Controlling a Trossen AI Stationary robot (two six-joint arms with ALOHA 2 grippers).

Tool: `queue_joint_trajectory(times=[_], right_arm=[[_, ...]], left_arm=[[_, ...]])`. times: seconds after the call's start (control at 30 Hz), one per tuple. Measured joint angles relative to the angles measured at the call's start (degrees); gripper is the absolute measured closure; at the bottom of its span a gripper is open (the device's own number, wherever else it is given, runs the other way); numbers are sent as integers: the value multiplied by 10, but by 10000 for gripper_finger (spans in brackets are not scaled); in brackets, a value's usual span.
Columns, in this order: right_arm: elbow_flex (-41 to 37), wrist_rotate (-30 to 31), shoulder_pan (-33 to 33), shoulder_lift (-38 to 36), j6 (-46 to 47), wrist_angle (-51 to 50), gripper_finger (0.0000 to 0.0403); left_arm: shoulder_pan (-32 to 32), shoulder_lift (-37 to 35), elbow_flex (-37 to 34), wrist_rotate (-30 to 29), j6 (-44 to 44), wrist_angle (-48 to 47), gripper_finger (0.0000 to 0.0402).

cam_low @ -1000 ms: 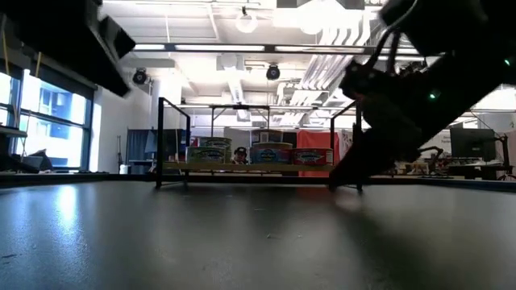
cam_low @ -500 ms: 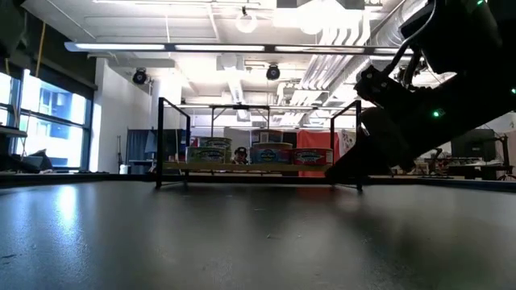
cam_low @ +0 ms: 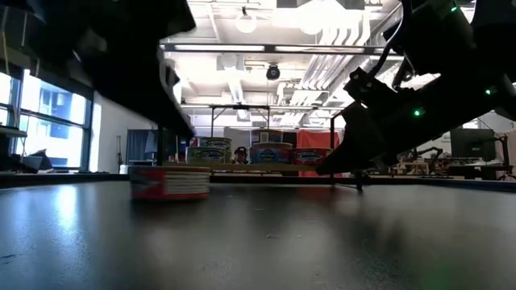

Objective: Stack canned seafood by type on shelf
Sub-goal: Stack the red tuna can on top of the red tuna can on the shelf

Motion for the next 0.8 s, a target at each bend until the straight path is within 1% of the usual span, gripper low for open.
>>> queue_joint_trajectory(times=[0.1,0.2,0.27,0.33,0.43,0.5,0.57,0.7,0.8], right_arm=[[0,0,0,0,-3,2,403],[0,0,0,0,0,3,403],[0,0,0,0,6,2,403],[0,0,0,0,7,2,403],[0,0,0,0,11,3,403],[0,0,0,0,20,2,403],[0,0,0,0,27,3,403],[0,0,4,0,32,3,403],[0,0,4,0,48,2,403]], left_arm=[[7,5,-1,8,67,-22,397],[4,4,0,13,126,-69,376],[1,5,-1,-10,133,-89,354],[-1,4,0,-41,134,-89,330],[-8,4,0,-85,159,-90,293],[-10,4,0,-93,174,-100,271],[-9,4,-1,-89,182,-120,257],[-1,17,-22,-68,219,-122,250],[-1,40,-28,-99,249,-105,269]])
